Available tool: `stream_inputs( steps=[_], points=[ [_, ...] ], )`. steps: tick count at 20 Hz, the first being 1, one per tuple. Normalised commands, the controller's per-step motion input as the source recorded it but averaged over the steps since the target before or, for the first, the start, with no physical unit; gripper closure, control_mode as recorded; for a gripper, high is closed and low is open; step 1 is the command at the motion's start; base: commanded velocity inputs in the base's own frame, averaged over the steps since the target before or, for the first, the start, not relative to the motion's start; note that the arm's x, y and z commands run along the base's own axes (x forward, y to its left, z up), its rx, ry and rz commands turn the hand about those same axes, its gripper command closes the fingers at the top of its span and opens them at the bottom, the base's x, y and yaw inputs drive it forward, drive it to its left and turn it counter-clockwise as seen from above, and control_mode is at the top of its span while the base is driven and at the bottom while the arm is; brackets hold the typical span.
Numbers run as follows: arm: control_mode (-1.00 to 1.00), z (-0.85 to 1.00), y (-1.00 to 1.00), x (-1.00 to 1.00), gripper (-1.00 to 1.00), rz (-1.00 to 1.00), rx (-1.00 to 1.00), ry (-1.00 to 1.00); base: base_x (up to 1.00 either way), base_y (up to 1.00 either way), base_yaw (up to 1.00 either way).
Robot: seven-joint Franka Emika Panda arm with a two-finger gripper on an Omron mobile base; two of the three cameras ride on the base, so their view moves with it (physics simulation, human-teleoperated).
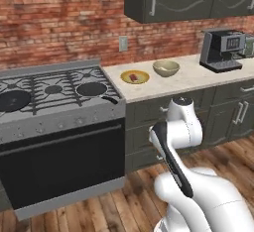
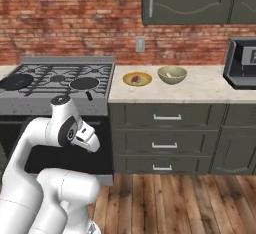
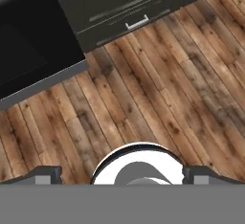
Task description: Place one of the steaks on the plate and the other in the bowl. Then place the bowl in the fridge.
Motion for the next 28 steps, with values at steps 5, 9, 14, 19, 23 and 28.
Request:
stream_inputs(
  steps=[5,9,14,19,23,28],
  points=[
    [1.0,0.0,0.0,0.0,-1.0,0.0,0.0,0.0,0.68,-0.99,0.26],
    [1.0,0.0,0.0,0.0,-1.0,0.0,0.0,0.0,0.68,-0.94,0.26],
    [1.0,0.0,0.0,0.0,-1.0,0.0,0.0,0.0,0.65,-0.69,0.24],
    [1.0,0.0,0.0,0.0,-1.0,0.0,0.0,0.0,0.68,-0.31,0.16],
    [1.0,0.0,0.0,0.0,-1.0,0.0,0.0,0.0,0.72,-0.51,0.13],
    [1.0,0.0,0.0,0.0,-1.0,0.0,0.0,0.0,0.36,-0.46,0.03]
  ],
)
